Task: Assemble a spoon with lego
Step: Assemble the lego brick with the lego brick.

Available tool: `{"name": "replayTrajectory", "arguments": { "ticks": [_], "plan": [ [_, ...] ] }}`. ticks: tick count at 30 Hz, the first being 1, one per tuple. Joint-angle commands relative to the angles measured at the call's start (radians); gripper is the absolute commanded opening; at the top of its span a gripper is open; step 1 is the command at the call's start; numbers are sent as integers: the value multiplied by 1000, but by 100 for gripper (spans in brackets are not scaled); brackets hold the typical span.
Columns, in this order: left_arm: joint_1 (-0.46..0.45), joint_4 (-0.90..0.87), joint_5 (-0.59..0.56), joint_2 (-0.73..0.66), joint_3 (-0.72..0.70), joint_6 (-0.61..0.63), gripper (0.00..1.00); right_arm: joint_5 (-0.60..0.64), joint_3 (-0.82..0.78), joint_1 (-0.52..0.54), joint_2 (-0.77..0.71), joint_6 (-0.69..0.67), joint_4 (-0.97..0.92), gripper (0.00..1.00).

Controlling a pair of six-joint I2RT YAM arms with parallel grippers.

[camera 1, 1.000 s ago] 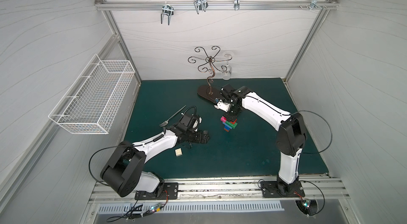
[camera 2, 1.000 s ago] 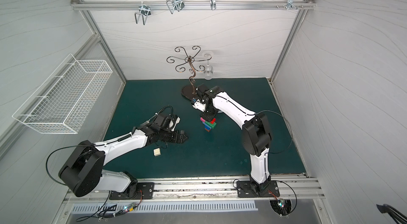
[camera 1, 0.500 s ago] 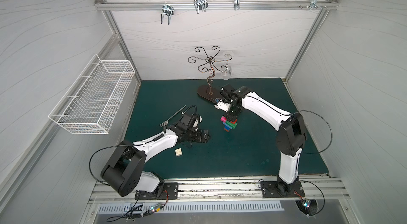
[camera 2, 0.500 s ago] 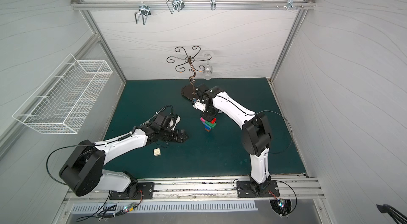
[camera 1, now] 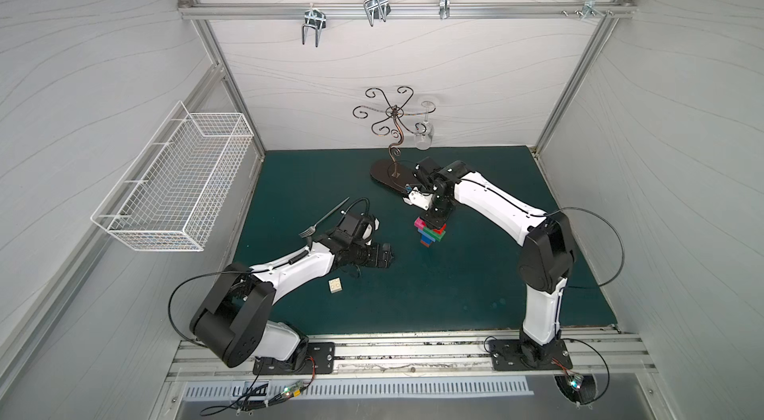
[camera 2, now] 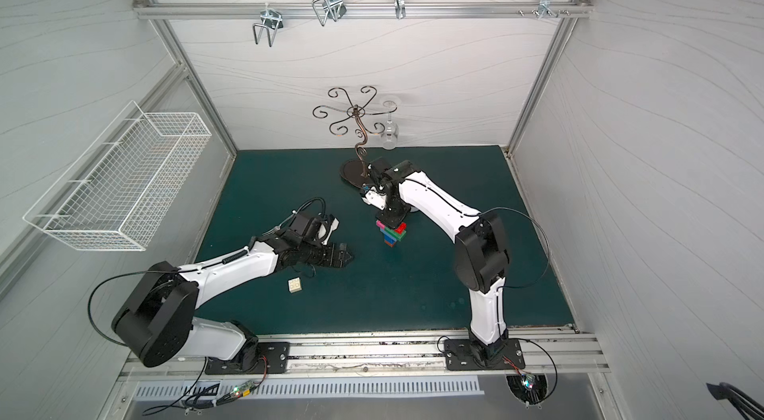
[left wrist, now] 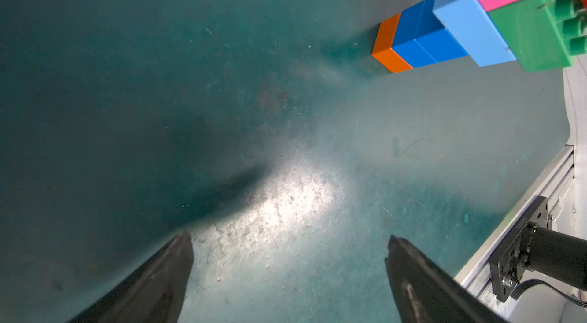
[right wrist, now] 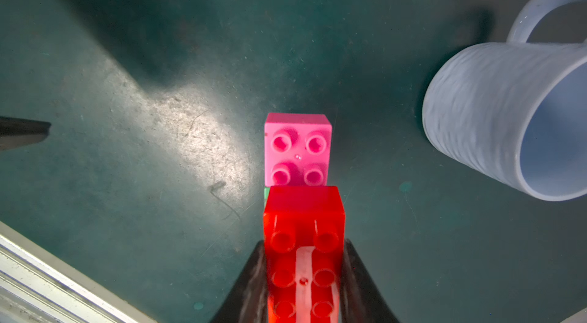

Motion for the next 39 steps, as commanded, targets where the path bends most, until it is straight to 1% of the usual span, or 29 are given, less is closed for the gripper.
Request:
{"name": "replayTrajectory", "arguments": {
  "ticks": [1,7,35,39],
  "plan": [
    [-3,15,-6,15,46,22,100,-21,36,7,-4,16,-33,10],
    [-3,11,-11,15,46,24,100,-31,49,12,9,21,-39,10],
    [-4,3,-16,23,44,32,100,-30,-1,12,67,29,-28,10],
    [-4,2,-18,24,45,32,100,-58,7,12,60,40,-33,10]
  ]
}}
